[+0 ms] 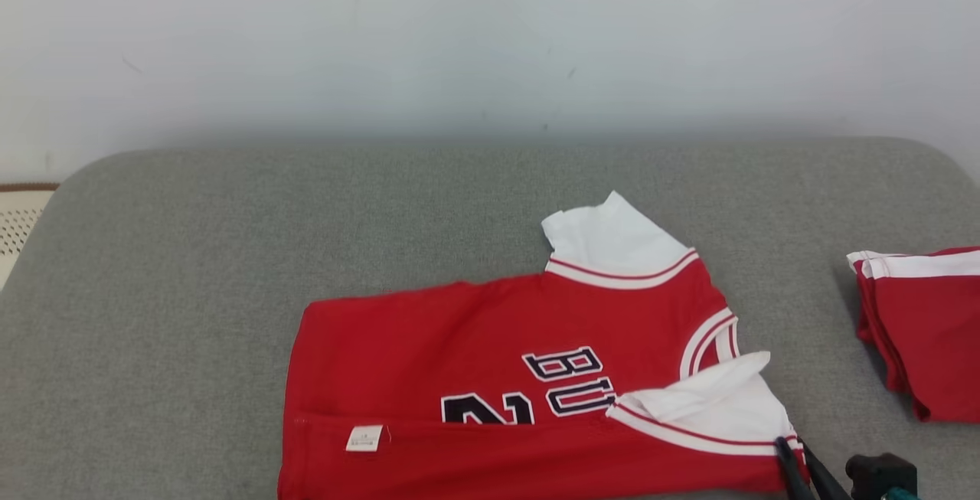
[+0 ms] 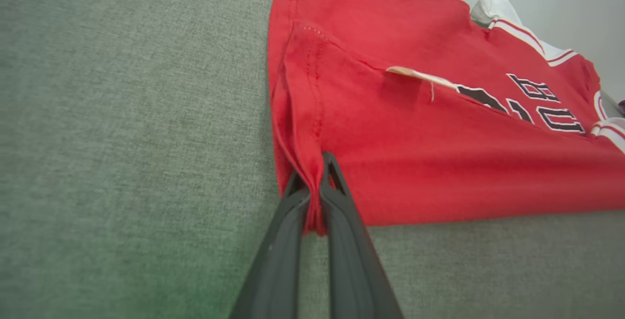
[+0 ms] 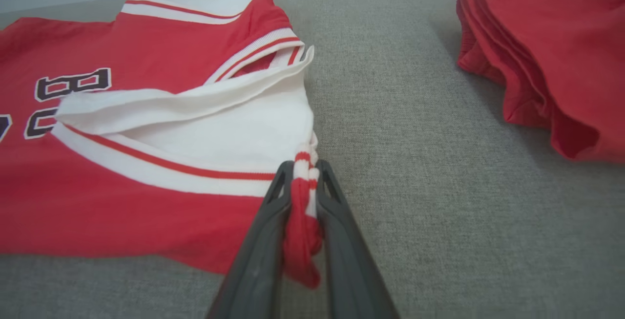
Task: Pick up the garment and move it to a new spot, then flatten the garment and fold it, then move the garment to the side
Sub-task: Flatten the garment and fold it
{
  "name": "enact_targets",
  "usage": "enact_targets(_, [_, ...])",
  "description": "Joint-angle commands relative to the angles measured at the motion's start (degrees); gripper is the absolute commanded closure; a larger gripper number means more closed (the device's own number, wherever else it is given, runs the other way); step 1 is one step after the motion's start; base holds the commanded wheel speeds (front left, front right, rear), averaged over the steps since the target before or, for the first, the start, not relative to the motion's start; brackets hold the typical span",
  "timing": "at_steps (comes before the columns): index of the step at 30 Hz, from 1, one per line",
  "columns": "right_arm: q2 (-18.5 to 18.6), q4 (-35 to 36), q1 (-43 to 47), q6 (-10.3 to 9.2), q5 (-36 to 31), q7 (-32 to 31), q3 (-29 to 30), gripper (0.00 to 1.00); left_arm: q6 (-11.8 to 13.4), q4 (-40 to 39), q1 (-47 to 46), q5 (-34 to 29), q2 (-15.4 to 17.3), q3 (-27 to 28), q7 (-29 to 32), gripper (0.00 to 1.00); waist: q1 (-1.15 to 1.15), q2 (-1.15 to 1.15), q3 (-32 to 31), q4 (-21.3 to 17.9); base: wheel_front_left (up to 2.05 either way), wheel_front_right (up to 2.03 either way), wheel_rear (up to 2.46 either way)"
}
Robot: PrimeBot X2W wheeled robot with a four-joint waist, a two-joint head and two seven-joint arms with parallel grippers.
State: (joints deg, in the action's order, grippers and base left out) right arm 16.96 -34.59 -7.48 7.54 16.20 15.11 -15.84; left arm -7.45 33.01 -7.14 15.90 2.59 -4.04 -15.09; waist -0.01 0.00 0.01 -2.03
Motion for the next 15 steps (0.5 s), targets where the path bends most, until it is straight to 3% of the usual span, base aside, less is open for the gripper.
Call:
enact_targets(1, [0.3, 0.1, 1.2, -0.12, 0.6, 0.0, 0.2, 1.0, 0.2, 0.4, 1.0, -0.2, 0.6, 0.8, -0.1, 1.0, 0.01, 0.0, -0.9, -0.3, 0.0, 0.0, 0.0])
enact_targets(7, [0.2, 0.0, 3.1, -0.12, 0.9, 0.0, 0.3, 1.0, 0.5, 0.9, 1.4, -1.4, 0.6, 1.4, -0.1, 1.0, 0.01, 0.0, -0.8, 0.0, 0.0, 0.0, 0.0])
enact_targets(8, [0.2, 0.1, 3.1, -0.12, 1.0, 0.0, 0.5, 0.94, 0.7, 1.0, 1.2, -1.4, 0.6, 1.5, -0.1, 0.73, 0.01, 0.0, -0.7, 0.1, 0.0, 0.0, 0.0])
enact_targets(9, [0.2, 0.3, 2.9, -0.12, 1.0, 0.0, 1.0, 0.01, 1.0, 1.2, 1.2, -1.0, 0.6, 1.7, -0.1, 0.14, 0.01, 0.0, -0.7, 0.1, 0.0, 0.0, 0.0])
enact_targets(10, [0.1, 1.1, 2.6, -0.12, 0.7, 0.0, 1.7, 0.0, 1.3, 1.0, 1.1, -1.1, 0.6, 1.8, -0.1, 0.0, 0.01, 0.0, -0.6, 0.1, 0.0, 0.0, 0.0])
enact_targets(15, [-0.4, 5.5, 2.4, -0.11, -2.2, 0.0, 3.8, 0.0, 3.1, -1.2, 1.2, -2.6, 0.4, 1.8, -0.1, 0.0, 0.01, 0.0, -0.3, 0.2, 0.0, 0.0, 0.0])
